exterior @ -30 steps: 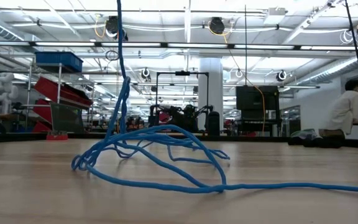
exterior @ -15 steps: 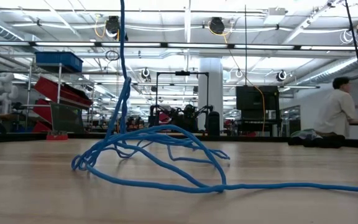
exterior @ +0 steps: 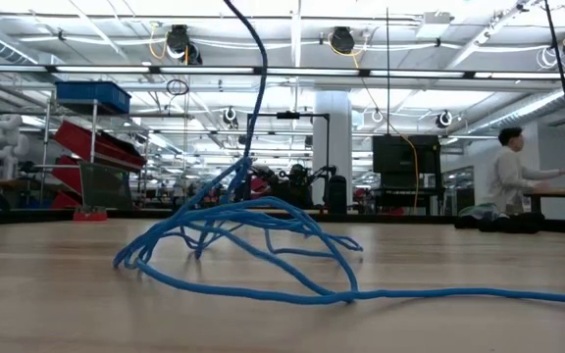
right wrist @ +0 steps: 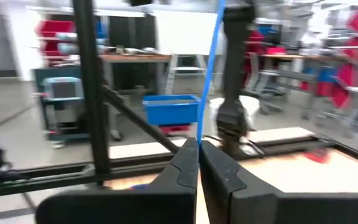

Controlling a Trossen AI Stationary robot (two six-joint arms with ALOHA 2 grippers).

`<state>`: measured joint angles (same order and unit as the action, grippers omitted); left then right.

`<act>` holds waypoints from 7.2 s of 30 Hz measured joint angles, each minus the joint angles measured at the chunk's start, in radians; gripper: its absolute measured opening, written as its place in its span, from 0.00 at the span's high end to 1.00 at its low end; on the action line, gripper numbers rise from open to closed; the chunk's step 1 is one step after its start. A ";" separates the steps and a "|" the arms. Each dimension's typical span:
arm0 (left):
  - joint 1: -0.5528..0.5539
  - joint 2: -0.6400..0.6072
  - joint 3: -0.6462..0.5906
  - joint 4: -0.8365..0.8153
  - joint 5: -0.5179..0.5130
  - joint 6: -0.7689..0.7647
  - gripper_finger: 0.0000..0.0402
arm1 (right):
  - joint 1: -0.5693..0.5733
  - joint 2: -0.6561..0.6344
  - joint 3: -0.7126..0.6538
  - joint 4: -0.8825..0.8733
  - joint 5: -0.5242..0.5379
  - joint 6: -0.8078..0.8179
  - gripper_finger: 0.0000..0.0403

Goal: Coil cords
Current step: Coil the blue wire onto a spool

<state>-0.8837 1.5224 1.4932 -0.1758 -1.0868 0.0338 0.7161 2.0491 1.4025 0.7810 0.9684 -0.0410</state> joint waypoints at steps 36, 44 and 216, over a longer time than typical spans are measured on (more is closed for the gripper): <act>0.061 0.012 0.000 -0.130 0.077 -0.002 0.98 | 0.161 -0.001 0.214 0.314 0.197 -0.588 1.00; 0.094 0.038 0.000 -0.130 0.078 0.003 0.98 | 0.137 -0.001 0.333 0.098 0.184 -0.490 1.00; -0.030 -0.117 -0.003 0.268 0.039 0.257 0.98 | 0.262 0.029 -0.158 -1.470 -0.070 1.619 1.00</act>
<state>-0.9133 1.4052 1.4906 0.0925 -1.0482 0.2905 0.9778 2.0777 1.2447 -0.6892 0.8981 1.5779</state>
